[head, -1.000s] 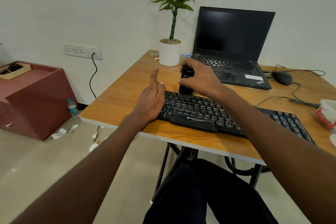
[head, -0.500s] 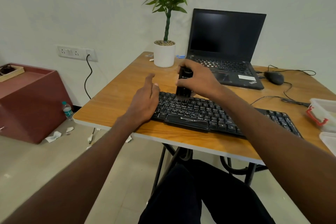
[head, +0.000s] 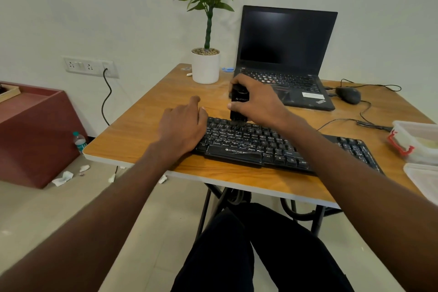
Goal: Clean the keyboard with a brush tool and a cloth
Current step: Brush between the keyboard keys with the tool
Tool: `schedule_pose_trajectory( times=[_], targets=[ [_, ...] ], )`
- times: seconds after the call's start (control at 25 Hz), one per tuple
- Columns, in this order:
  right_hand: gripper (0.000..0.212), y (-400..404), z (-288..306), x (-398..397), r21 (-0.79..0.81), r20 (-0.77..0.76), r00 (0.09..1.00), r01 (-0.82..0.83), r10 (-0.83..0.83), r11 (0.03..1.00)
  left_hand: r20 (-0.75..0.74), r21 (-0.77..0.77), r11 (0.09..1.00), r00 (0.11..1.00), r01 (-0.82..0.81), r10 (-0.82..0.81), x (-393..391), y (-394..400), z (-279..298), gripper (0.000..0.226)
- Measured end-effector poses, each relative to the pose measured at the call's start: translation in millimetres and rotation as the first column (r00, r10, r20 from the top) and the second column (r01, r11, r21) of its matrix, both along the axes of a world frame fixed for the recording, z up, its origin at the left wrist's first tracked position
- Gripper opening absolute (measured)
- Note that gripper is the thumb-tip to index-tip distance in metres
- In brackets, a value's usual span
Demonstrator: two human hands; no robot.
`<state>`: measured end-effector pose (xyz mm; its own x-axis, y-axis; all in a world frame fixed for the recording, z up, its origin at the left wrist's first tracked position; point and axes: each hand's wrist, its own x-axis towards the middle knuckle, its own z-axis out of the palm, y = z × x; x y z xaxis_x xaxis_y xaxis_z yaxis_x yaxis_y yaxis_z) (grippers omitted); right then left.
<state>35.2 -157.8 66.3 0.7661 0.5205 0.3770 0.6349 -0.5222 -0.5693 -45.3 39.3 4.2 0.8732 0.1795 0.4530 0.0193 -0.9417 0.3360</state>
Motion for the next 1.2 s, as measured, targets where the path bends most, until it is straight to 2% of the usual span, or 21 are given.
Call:
schedule_pose_trajectory(
  times=[0.16,0.28,0.36,0.44,0.52,0.6,0.64,0.76,0.88,1.0,1.08,1.12,1.2],
  targets=[
    [0.039,-10.7,4.6,0.1,-0.061,-0.026,1.000,0.008,-0.010,0.998,0.051,-0.032,0.997,0.997,0.065,-0.064,-1.8,-20.4,-4.0,0.048],
    [0.045,-17.7,16.0,1.7,-0.271,0.079,0.991,0.122,-0.105,0.955,0.100,-0.057,0.998,0.995,0.022,-0.016,-4.4,-22.9,-5.0,0.042],
    [0.043,-14.8,11.0,-1.4,-0.219,0.080,0.995,0.074,-0.057,0.973,0.092,-0.075,0.997,0.996,0.008,-0.001,-4.5,-22.8,-4.5,0.043],
    [0.038,-13.9,2.2,-2.9,-0.054,0.013,1.000,0.016,-0.015,0.998,0.068,-0.092,0.996,0.998,0.000,0.006,-5.7,-23.1,-4.0,0.044],
    [0.038,-18.3,-1.7,-0.7,0.023,-0.034,0.998,0.059,-0.058,0.998,0.052,-0.101,0.995,0.999,0.000,0.005,-7.7,-23.5,-3.9,0.043],
    [0.041,-23.5,0.3,3.3,-0.074,0.076,0.983,0.170,-0.164,0.983,0.053,-0.109,0.994,0.999,-0.005,0.011,-8.1,-24.3,-3.5,0.043],
    [0.041,-24.2,0.5,5.3,-0.077,0.084,0.982,0.178,-0.171,0.981,0.055,-0.110,0.994,0.998,-0.009,0.015,-8.2,-24.5,-3.1,0.043],
    [0.040,-17.5,3.4,1.2,-0.005,-0.043,0.997,0.064,-0.064,0.998,0.053,-0.107,0.994,0.998,-0.015,0.020,-7.8,-24.2,-4.0,0.043],
    [0.042,-12.3,1.8,1.8,-0.078,0.120,0.985,0.135,-0.125,0.988,0.047,-0.104,0.994,0.999,-0.020,0.025,-7.3,-23.5,-3.7,0.043],
    [0.040,-12.5,1.2,3.0,-0.014,-0.017,0.998,0.064,-0.064,0.998,0.053,-0.105,0.994,0.998,-0.017,0.023,-7.6,-24.2,-3.6,0.042],
    [0.041,-11.3,0.5,3.0,-0.066,0.067,0.994,0.093,-0.088,0.994,0.047,-0.098,0.995,0.999,-0.019,0.023,-8.2,-24.4,-3.0,0.042],
    [0.040,-11.0,-1.2,2.9,-0.043,0.078,0.993,0.091,-0.087,0.995,0.044,-0.094,0.995,0.999,-0.017,0.022,-8.3,-24.4,-2.9,0.043],
    [0.037,-7.9,-3.0,1.3,0.039,0.005,0.999,0.047,-0.047,0.998,0.042,-0.092,0.996,0.999,-0.014,0.018,-7.6,-23.5,-3.0,0.042]
  ],
)
